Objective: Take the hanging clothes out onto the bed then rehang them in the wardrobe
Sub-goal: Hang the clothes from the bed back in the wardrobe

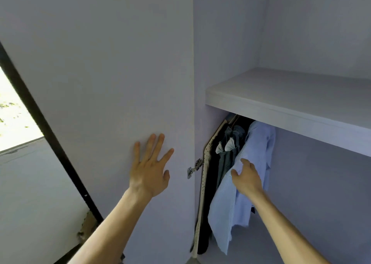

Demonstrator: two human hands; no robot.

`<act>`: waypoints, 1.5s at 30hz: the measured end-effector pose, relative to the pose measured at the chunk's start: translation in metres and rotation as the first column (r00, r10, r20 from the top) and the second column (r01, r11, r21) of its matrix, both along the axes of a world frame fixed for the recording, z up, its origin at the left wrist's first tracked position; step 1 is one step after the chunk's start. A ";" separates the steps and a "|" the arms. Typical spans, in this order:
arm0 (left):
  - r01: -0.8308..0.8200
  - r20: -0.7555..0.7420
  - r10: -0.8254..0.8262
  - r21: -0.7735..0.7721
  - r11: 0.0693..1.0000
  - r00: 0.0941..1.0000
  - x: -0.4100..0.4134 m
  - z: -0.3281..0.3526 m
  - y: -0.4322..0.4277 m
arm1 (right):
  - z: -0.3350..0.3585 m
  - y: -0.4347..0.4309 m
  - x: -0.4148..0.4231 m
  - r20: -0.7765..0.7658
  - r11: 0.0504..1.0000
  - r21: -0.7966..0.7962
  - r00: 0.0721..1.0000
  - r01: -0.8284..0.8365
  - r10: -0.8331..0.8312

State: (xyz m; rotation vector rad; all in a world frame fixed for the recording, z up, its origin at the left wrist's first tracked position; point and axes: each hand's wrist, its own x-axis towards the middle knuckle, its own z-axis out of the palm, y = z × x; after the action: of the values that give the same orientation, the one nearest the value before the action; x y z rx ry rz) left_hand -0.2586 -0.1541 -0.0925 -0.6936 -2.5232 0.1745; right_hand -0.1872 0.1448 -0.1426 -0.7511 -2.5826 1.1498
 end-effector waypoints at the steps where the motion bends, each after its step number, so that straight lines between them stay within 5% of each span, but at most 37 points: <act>1: -0.022 0.071 0.019 0.049 0.999 0.997 0.014 -0.011 -0.010 | 0.004 -0.018 0.016 -0.034 0.999 -0.006 0.998 -0.048 0.048; 6: -0.231 0.361 0.155 0.178 0.956 0.920 0.111 -0.070 -0.097 | 0.003 -0.132 0.098 -0.186 0.927 0.129 0.910 -0.352 0.371; 10: -0.495 0.544 0.324 0.201 0.845 0.774 0.225 -0.125 -0.199 | -0.035 -0.240 0.146 -0.112 0.711 0.294 0.715 -0.639 0.690; 15: -0.859 0.778 0.499 0.100 0.502 0.381 0.406 -0.179 -0.311 | -0.083 -0.367 0.222 0.067 0.304 0.309 0.340 -0.901 0.938; 19: -0.983 0.824 0.555 0.010 0.185 0.113 0.553 -0.194 -0.364 | -0.094 -0.457 0.291 0.144 -0.006 0.263 0.033 -0.965 0.989; 25: -0.961 0.812 0.566 0.023 -0.277 -0.144 0.722 -0.188 -0.370 | -0.092 -0.560 0.388 0.245 -0.474 0.227 -0.421 -0.851 0.873; 30: -0.825 0.801 0.503 0.021 -0.565 -0.324 0.808 -0.190 -0.338 | -0.093 -0.615 0.454 0.306 -0.736 0.197 -0.672 -0.648 0.674; 37: -0.635 0.799 0.404 0.036 -0.771 -0.446 0.850 -0.197 -0.290 | -0.099 -0.650 0.504 0.335 -0.892 0.187 -0.827 -0.412 0.452; 45: -0.519 0.792 0.288 -0.042 -0.853 -0.538 0.835 -0.204 -0.275 | -0.116 -0.690 0.521 0.433 -0.961 0.205 -0.863 -0.186 0.259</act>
State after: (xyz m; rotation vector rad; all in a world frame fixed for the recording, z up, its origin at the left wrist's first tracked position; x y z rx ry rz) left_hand 0.5762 -0.4295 -0.2964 2.6818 -1.5888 -0.6001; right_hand 0.3340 -0.5448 -0.2582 -2.3899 1.1810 0.1007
